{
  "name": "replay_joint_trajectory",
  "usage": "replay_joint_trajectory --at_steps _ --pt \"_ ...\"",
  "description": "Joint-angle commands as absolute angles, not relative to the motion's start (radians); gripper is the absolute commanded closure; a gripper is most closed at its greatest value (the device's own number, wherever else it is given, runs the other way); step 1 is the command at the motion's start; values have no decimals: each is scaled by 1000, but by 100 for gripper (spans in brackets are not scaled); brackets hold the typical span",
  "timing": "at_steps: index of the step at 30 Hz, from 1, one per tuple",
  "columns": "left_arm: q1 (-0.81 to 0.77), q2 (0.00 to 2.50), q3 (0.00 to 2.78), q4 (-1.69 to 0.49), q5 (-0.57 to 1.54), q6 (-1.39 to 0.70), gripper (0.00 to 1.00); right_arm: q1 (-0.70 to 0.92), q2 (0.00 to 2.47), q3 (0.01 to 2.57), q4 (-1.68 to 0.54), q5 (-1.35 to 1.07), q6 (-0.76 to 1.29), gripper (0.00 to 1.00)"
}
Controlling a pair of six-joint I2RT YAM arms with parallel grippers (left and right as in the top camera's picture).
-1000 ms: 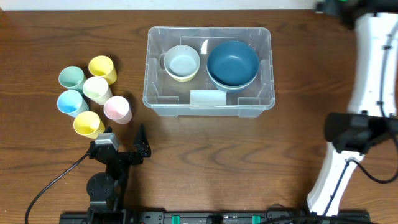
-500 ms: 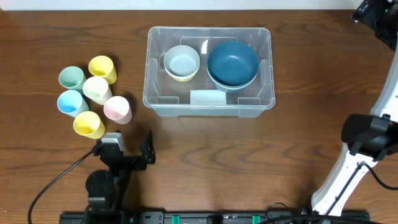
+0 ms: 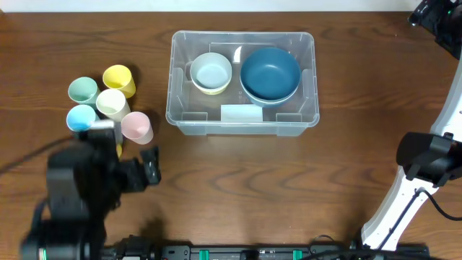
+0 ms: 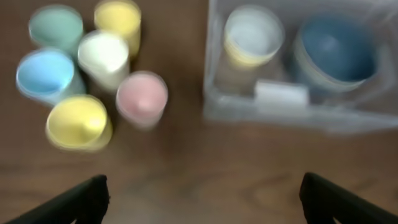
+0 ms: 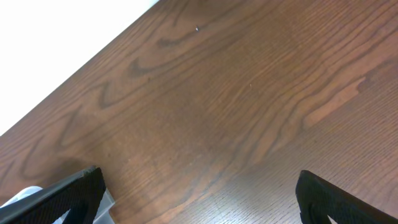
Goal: Pack container
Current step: 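Reach the left gripper to the pink cup and grasp its rim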
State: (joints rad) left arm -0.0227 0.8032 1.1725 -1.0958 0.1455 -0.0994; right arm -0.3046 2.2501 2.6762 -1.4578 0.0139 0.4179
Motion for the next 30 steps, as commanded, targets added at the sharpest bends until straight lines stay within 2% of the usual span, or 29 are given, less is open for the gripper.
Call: replay_joint_trajectory --at_steps 1,10,15,21,24,30 --pt "-24 994 1236 -1142 103 -52 2 -307 2213 2679 -1459 10 433 1" --pt "-15 1380 1237 -1122 96 -42 2 -307 2213 2679 -1459 10 433 1" --pt "37 1420 1237 -1101 96 -58 2 -307 2213 2679 -1459 10 433 1" --pt "210 1418 1285 -1039 97 -124 2 -307 2213 2679 -1459 10 433 1" --pt "286 1426 1285 -966 169 -139 2 -307 2213 2679 -1459 10 433 1" --pt "301 1501 1285 -873 198 -108 4 -307 2213 2679 -1459 10 433 1"
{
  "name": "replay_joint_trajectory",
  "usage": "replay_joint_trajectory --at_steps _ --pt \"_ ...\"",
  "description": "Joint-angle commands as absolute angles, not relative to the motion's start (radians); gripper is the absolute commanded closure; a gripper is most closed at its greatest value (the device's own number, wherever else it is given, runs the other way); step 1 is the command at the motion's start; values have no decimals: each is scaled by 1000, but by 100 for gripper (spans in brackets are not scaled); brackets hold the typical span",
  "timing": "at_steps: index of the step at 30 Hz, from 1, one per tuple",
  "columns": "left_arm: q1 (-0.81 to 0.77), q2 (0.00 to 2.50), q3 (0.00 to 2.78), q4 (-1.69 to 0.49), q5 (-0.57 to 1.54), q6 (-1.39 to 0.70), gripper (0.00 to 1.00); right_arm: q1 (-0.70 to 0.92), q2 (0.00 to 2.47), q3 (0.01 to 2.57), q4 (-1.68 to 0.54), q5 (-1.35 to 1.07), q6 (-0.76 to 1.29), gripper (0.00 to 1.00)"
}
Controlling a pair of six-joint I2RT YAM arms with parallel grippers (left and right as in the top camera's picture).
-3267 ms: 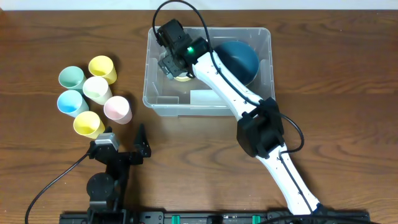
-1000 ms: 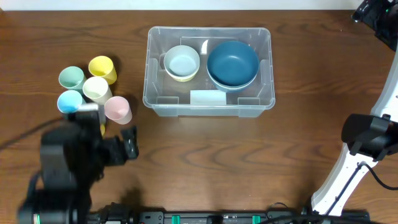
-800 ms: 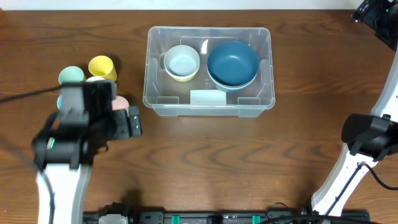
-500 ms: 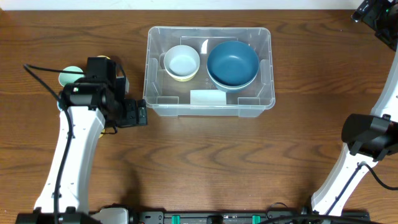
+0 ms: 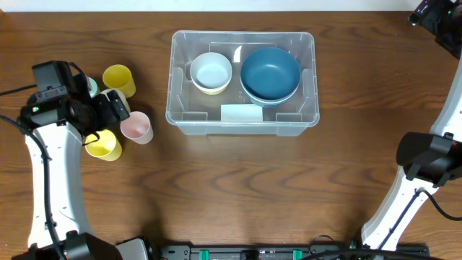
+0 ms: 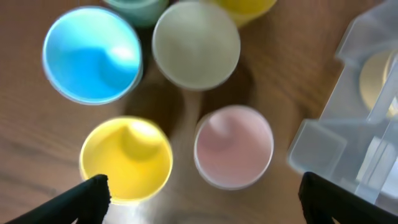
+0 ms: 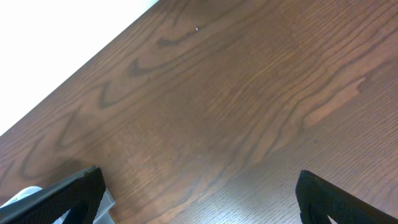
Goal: Pack container
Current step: 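Reach the left gripper to the pink cup and grasp its rim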
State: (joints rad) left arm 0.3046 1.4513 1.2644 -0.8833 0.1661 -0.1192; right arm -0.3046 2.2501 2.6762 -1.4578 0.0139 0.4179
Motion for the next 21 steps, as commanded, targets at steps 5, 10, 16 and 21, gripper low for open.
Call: replay_joint_trajectory --at_steps 5,10,16,21 --pt "302 1601 1285 -868 197 -78 8 -307 2213 2679 -1459 10 433 1" --pt "302 1666 1285 -861 197 -56 12 -307 2213 2679 -1459 10 433 1" --pt "302 1696 1285 -839 197 -50 20 -307 2213 2679 -1459 10 433 1" --pt "291 1706 1285 -836 200 -40 22 -307 2213 2679 -1459 10 433 1"
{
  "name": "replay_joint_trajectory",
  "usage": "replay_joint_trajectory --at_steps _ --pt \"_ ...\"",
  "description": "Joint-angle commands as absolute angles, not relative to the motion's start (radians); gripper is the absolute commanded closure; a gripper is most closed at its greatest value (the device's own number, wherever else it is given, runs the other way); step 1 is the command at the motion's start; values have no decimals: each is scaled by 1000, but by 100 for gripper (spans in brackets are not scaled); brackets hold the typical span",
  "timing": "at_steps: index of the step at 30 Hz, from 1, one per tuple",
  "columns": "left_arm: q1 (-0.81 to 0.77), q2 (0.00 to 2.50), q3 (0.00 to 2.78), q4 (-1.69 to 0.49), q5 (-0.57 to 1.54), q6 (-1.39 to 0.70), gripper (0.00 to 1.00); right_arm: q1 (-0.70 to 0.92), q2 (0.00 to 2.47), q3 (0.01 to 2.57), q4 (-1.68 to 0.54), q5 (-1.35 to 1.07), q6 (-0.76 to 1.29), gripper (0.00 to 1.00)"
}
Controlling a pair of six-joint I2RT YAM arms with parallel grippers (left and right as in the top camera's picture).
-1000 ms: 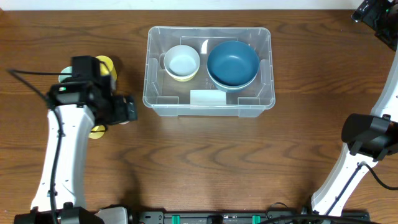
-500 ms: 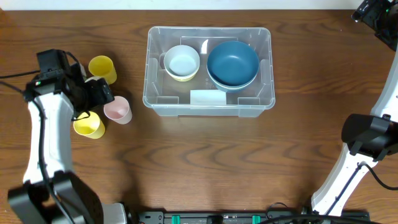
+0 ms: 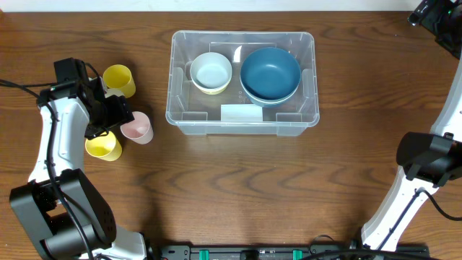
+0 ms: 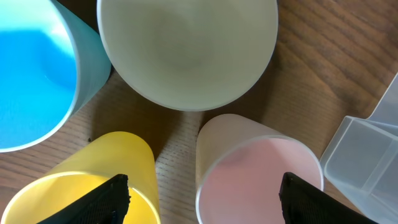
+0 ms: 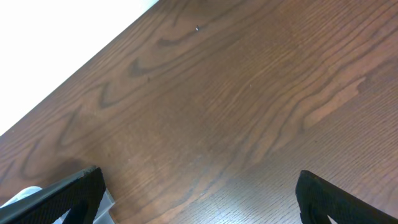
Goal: Pack container
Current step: 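Reach the left gripper to the pink cup and grasp its rim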
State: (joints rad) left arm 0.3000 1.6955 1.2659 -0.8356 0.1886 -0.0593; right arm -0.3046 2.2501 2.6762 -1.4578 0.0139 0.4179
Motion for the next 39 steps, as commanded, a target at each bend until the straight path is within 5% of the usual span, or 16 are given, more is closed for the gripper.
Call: replay_joint_trajectory --at_steps 1,29,39 --pt "283 1707 1284 -835 202 -29 22 -307 2213 2679 -1459 10 433 1" --pt "180 1728 1280 -809 36 6 29 -307 2213 2679 -1459 10 433 1" --pt "180 1730 1251 -793 32 -12 46 -307 2213 2679 -1459 10 433 1"
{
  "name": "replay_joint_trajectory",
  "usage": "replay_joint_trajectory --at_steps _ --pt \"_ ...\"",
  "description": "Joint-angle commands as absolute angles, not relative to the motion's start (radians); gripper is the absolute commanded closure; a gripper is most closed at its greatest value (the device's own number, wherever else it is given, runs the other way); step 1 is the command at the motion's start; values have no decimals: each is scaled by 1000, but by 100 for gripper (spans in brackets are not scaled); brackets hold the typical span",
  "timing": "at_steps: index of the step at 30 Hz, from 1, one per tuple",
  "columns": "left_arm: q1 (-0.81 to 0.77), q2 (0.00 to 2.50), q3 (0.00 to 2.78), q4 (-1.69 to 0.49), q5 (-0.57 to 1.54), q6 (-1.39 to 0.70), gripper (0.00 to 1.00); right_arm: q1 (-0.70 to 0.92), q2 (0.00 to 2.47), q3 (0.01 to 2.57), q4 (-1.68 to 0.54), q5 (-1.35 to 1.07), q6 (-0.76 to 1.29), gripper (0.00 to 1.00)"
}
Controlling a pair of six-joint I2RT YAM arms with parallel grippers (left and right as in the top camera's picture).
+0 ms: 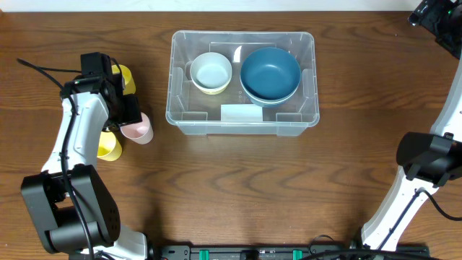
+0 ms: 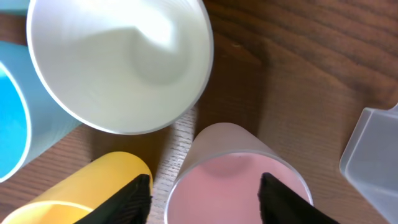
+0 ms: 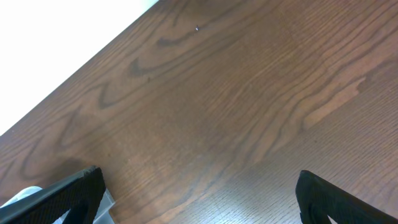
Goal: Pack container
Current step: 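Reach the left gripper to the pink cup and grasp its rim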
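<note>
Six cups stand left of the clear container (image 1: 173, 87). The left wrist view shows a white cup (image 2: 118, 62), a blue cup (image 2: 12, 137), a yellow cup (image 2: 93, 193) and a pink cup (image 2: 236, 180). My left gripper (image 2: 205, 183) is open low over the pink cup (image 1: 137, 130), one finger between it and the yellow cup, the other at its right side. In the container are a cream bowl (image 1: 211, 72), a blue bowl (image 1: 270, 74) and a white block (image 1: 240, 114). My right gripper (image 3: 199, 177) is open over bare table.
A second yellow cup (image 1: 120, 76) stands at the back of the group, and my left arm (image 1: 79, 137) covers the cups behind the pink one. The container's corner (image 2: 373, 149) lies just right of the pink cup. My right arm (image 1: 426, 173) stands at the far right.
My left gripper has shifted right onto the pink cup, and its fingers stand closer together than before. The right arm, cups and container are unchanged.
My left gripper was open near the table's front left, with the cups some way ahead. Then it hung open above the group, then low among the white, yellow and pink cups. Now its fingers flank the pink cup. The right arm stayed still.
</note>
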State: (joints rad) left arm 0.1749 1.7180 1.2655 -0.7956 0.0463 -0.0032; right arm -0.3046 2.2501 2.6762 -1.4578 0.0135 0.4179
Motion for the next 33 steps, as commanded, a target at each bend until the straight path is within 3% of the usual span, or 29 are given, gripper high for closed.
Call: replay_joint_trajectory --at_steps 1,11,17,25,33 --pt "180 1733 1249 -793 32 -12 48 -307 2213 2679 -1459 10 433 1" --pt "180 1826 1247 -802 33 -12 52 -307 2213 2679 -1459 10 433 1" --pt "180 1834 1248 -808 33 -31 94 -307 2213 2679 -1459 10 433 1" --pt "180 1790 1265 -875 38 -89 94 -307 2213 2679 -1459 10 433 1" --pt "179 1518 1314 -974 180 -91 94 -307 2213 2679 -1459 10 433 1"
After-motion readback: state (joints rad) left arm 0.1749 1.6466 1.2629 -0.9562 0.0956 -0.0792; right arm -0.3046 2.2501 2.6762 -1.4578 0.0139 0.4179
